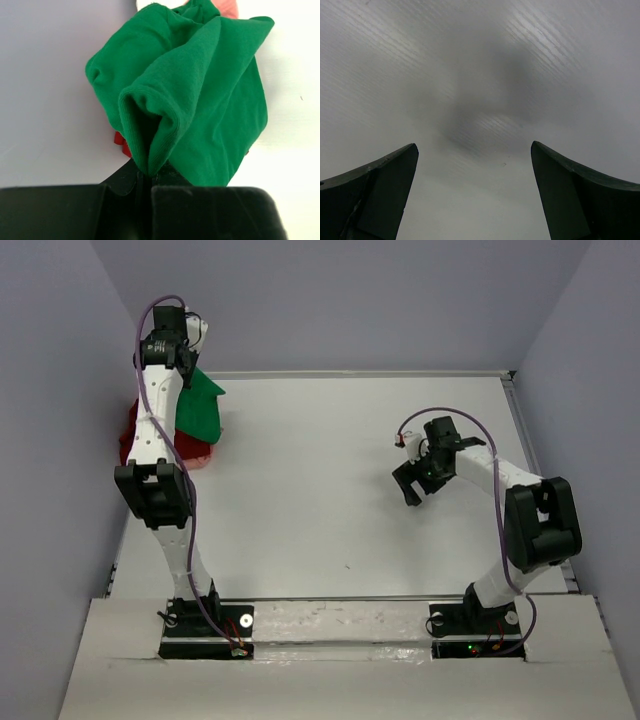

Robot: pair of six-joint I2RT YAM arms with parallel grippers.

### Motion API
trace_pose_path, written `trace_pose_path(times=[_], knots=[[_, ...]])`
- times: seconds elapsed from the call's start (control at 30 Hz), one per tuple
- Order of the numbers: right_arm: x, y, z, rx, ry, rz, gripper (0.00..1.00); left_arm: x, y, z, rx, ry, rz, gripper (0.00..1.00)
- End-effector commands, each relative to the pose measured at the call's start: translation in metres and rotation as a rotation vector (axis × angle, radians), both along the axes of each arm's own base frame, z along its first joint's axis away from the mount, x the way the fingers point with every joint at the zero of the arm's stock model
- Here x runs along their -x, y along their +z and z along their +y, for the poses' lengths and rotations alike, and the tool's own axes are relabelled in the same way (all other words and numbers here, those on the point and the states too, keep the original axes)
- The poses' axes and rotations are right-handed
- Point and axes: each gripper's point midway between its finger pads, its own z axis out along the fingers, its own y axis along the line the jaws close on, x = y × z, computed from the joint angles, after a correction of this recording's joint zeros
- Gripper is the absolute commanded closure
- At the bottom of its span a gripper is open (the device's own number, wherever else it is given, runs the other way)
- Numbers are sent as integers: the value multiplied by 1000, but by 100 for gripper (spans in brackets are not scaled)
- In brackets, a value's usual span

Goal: Fold and stack the t-shirts
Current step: Place the square-folded T-shirt at the corner of the board.

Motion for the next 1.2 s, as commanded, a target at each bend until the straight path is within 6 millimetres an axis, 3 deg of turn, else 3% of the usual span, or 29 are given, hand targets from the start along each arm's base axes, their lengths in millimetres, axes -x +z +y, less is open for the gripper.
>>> trace_pose_path(times=[0.0,0.27,0.5,0.63,0.9,1.17], knots=[[-2,-10,-3,39,11,3,0,-4,29,17,-102,-25,-71,100],[2,-20,-9,72,9,25,0,-17,9,30,-149,-15,-63,100],[4,-24,-11,81,8,35,0,-25,-33,42,-133,7,-13,100],[6,-28,-12,86,8,45,0,-19,-57,52,-168,17,29,100],[7,-20,-9,64,6,18,0,-21,-77,74,-235,51,25,100],[10,-37,-16,106,2,67,0,-36,-85,83,-287,61,-8,100]])
